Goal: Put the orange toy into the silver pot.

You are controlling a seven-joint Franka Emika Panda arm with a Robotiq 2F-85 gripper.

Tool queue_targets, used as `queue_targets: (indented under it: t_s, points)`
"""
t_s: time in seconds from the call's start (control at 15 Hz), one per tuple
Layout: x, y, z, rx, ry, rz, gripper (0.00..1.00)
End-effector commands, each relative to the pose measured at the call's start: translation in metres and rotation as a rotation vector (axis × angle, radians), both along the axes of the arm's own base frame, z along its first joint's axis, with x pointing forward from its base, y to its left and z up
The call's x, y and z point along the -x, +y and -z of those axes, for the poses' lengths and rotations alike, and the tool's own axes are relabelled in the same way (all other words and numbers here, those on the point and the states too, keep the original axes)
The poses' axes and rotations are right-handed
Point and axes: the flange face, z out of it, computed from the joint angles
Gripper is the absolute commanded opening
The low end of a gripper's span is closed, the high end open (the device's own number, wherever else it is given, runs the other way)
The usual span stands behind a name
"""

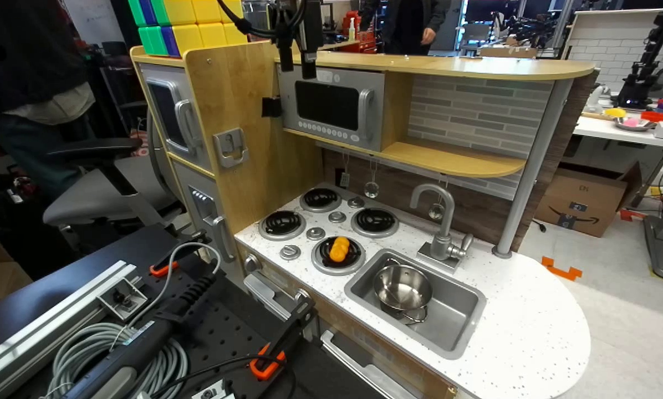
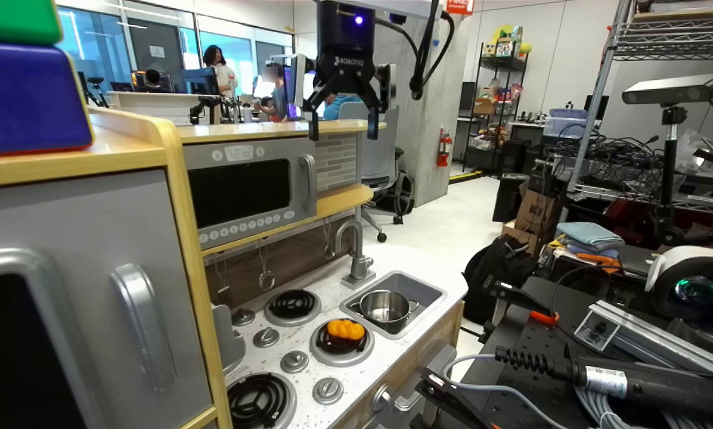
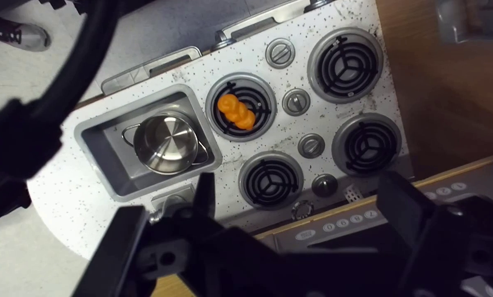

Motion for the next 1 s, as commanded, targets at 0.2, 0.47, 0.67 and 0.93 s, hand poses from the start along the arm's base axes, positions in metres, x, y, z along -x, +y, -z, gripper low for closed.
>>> queue_targets:
  t_s: [0.2, 0.47, 0.67, 0.93]
  points:
    - [-0.007, -0.014, 0.104, 0.162, -0.113, -0.015, 1.0]
    - [-0.018, -0.023, 0.181, 0.238, -0.117, -0.004, 1.0]
    - [-0.025, -0.025, 0.219, 0.261, -0.074, 0.029, 1.0]
    - [-0.036, -0.033, 0.251, 0.323, -0.017, 0.062, 1.0]
